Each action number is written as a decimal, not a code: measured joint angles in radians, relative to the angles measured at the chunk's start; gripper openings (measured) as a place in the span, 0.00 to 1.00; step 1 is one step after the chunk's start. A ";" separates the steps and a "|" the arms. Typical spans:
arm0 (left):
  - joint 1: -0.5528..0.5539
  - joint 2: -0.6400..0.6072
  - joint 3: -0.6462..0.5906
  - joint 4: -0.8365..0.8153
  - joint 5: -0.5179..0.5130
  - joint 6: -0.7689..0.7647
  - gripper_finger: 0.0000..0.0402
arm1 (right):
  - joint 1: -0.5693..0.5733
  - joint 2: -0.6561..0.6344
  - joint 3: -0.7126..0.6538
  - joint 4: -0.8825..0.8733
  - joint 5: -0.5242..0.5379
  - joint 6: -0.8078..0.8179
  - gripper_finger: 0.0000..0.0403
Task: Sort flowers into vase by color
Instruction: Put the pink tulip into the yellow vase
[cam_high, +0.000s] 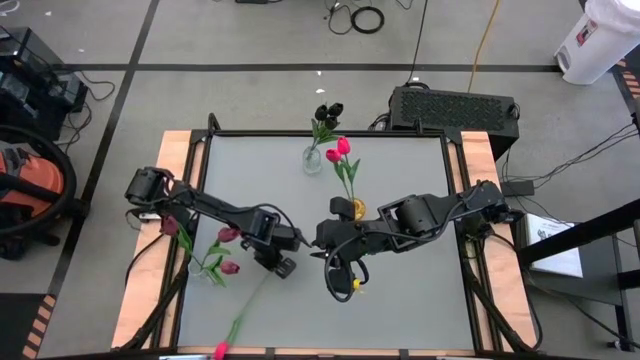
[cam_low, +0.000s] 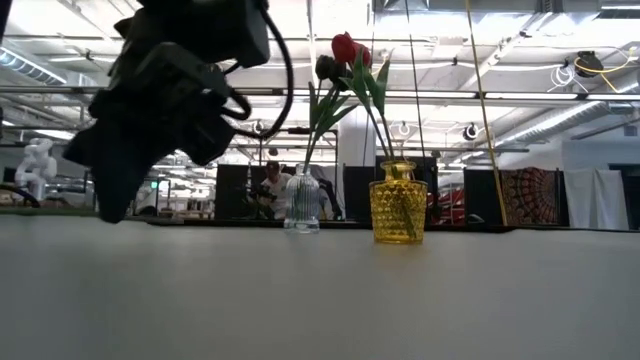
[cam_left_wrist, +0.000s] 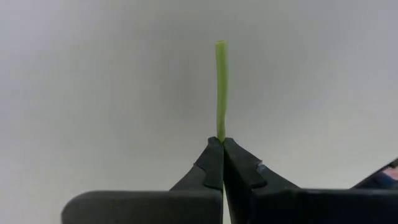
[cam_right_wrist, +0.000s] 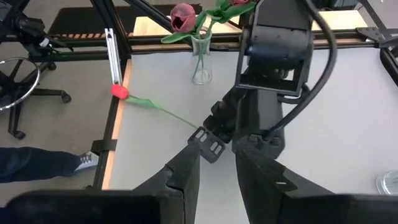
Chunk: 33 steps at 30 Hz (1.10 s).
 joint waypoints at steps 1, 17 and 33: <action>0.005 0.000 0.007 0.000 -0.001 0.010 0.00 | -0.001 0.000 0.000 -0.003 0.000 -0.003 0.24; 0.110 0.000 0.158 -0.009 -0.021 0.119 0.00 | -0.001 0.000 0.000 -0.057 0.001 -0.003 0.24; 0.201 0.000 0.418 -0.060 0.028 0.303 0.00 | -0.001 -0.040 0.000 -0.168 0.003 0.032 0.24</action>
